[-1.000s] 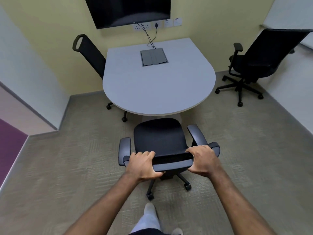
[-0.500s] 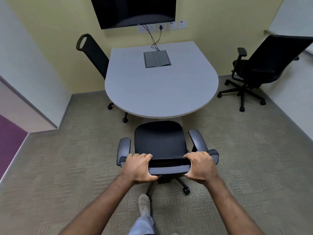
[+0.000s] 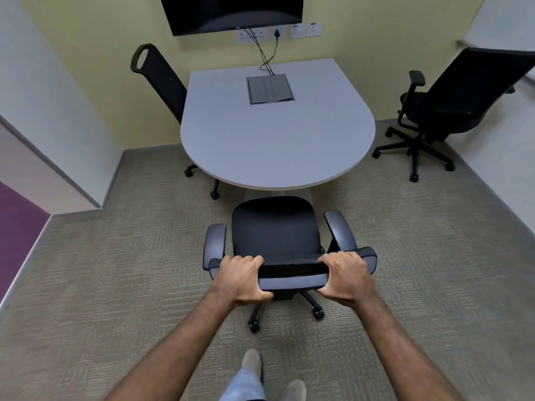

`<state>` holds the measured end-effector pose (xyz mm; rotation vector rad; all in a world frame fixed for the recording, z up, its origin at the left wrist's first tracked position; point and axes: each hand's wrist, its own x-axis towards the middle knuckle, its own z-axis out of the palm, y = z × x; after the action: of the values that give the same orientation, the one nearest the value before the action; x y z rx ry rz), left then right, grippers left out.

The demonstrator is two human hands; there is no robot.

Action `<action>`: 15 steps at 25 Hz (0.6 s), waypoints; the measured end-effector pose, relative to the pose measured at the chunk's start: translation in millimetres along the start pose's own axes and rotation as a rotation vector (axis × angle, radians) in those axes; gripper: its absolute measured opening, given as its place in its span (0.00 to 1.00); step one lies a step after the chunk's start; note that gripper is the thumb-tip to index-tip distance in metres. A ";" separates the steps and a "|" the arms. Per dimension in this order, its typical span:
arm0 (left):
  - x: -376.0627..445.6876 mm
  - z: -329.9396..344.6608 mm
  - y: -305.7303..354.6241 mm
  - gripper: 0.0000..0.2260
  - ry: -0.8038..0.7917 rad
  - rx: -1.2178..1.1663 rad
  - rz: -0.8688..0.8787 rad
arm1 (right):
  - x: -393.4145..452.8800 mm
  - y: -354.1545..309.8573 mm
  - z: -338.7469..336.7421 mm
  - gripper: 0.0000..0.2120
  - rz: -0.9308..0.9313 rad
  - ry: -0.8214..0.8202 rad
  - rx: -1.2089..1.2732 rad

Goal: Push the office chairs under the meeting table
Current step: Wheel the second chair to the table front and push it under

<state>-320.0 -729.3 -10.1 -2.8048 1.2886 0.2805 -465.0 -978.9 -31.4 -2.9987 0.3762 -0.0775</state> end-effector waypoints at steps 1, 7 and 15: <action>-2.0 -0.6 0.2 0.37 -0.009 0.001 0.007 | -3.3 -1.7 -0.5 0.27 0.005 -0.004 0.001; -20.9 6.6 16.6 0.38 -0.024 0.012 0.050 | -38.5 -0.3 -0.7 0.25 0.045 0.031 0.018; -53.1 11.2 67.3 0.35 -0.017 0.002 0.012 | -83.8 24.7 -6.2 0.24 -0.010 0.051 -0.008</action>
<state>-406.4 -732.3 -9.0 -2.7878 1.3020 0.3020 -552.5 -982.5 -31.3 -3.0119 0.3678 -0.1537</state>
